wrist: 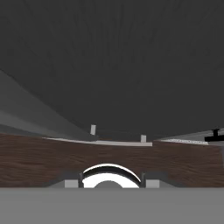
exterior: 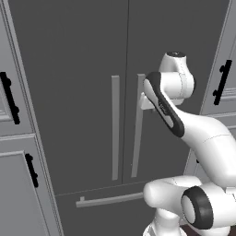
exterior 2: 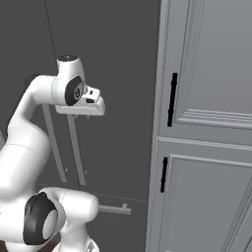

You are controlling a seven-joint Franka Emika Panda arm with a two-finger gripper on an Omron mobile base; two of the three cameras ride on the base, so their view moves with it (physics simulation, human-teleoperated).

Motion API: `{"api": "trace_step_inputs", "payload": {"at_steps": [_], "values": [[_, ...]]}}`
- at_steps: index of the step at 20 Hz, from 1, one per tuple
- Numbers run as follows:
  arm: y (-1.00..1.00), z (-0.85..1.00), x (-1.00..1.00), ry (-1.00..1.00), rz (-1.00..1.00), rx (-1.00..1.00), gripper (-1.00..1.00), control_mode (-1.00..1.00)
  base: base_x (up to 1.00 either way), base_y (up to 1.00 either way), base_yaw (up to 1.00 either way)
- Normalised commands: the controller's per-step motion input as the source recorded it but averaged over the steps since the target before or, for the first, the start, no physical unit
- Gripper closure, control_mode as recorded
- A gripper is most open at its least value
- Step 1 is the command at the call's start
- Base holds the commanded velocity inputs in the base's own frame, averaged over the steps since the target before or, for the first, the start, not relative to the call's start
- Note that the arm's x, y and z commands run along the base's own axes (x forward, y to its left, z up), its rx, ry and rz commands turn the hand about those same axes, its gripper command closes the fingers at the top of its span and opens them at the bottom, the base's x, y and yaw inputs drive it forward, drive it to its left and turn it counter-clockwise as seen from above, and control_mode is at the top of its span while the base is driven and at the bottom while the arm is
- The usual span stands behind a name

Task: Grab a lemon wedge from the fridge and one ice cube from the ice bowl, and put them in the glass of lemonade.

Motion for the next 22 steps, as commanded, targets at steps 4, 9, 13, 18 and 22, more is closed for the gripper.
{"api": "trace_step_inputs", "payload": {"at_steps": [4, 9, 13, 18, 22], "values": [[0.00, 0.00, -0.03, 0.00, 0.00, 0.00, -1.00, -1.00, 0.00, 0.00, 0.00], [0.00, 0.00, -0.11, 0.00, 0.00, 0.00, -1.00, -1.00, 0.00, 0.00, 0.00], [0.00, 0.00, -0.25, 0.00, 0.00, 0.00, -1.00, -1.00, 0.00, 0.00, 0.00], [0.11, 0.00, -0.35, 0.00, 0.00, 0.00, -1.00, -1.00, 0.00, 0.00, 0.00], [-0.05, -0.03, -0.44, 0.00, 0.00, 0.09, -1.00, -1.00, 0.00, 0.00, 0.00]]}}
